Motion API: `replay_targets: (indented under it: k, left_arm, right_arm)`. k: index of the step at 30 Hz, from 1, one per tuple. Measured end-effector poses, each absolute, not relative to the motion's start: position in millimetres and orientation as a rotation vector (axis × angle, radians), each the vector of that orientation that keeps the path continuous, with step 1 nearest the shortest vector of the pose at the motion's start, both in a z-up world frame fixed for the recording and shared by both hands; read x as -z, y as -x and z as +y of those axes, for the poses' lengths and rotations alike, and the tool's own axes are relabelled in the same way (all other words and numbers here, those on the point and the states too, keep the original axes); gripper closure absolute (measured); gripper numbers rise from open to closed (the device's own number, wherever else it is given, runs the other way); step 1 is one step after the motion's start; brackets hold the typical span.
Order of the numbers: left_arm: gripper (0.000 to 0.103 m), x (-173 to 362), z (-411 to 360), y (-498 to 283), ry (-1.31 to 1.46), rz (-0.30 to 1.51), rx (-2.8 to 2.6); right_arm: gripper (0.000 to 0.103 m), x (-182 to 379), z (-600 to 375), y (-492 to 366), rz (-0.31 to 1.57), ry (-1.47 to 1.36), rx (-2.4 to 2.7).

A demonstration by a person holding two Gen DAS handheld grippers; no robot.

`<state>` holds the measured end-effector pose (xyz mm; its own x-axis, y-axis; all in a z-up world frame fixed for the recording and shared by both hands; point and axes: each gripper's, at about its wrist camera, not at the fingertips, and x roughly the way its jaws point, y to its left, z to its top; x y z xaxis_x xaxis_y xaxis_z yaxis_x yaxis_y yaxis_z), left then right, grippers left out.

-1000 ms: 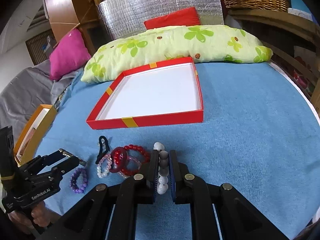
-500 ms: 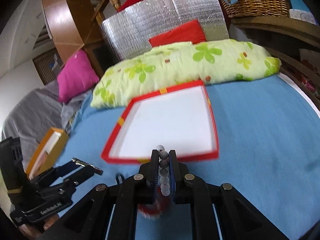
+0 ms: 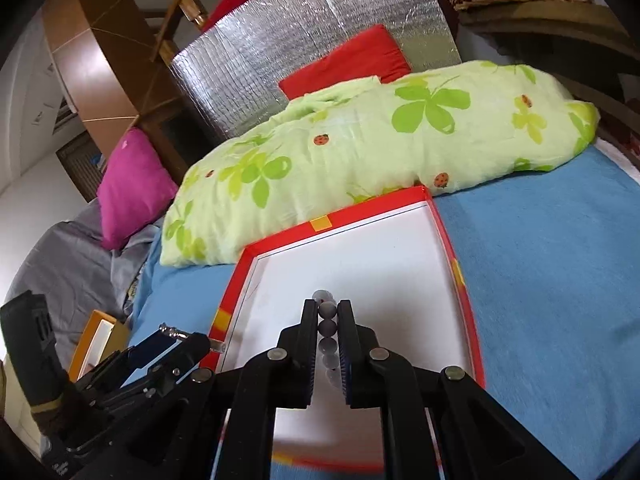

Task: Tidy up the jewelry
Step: 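Carry both pieces over the red tray and open both grippers to drop them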

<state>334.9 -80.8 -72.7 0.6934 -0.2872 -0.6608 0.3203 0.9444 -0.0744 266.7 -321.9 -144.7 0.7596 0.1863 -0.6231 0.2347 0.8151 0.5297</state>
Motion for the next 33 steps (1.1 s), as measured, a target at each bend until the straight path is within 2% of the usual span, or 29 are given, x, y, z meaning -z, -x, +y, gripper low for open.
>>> replay_targets:
  k: [17, 21, 24, 29, 33]
  left_arm:
    - [0.040, 101.0, -102.1, -387.0, -0.033, 0.830, 0.342]
    - [0.037, 110.7, -103.1, -391.3, -0.048, 0.872, 0.331]
    - [0.032, 109.8, -100.6, -387.6, -0.054, 0.875, 0.319]
    - [0.029, 101.3, -96.8, -373.9, -0.072, 0.858, 0.312]
    - [0.029, 93.6, -89.7, -360.8, -0.077, 0.847, 0.303]
  right_arm:
    - [0.092, 175.4, -330.0, -340.1, 0.770, -0.667, 0.018]
    - [0.088, 185.9, -338.2, -344.5, 0.789, -0.688, 0.062]
    - [0.079, 188.1, -343.9, -342.8, 0.804, -0.709, 0.082]
    - [0.053, 176.4, -345.5, -325.9, 0.790, -0.696, 0.099]
    - [0.053, 161.4, -339.0, -309.7, 0.780, -0.637, 0.105]
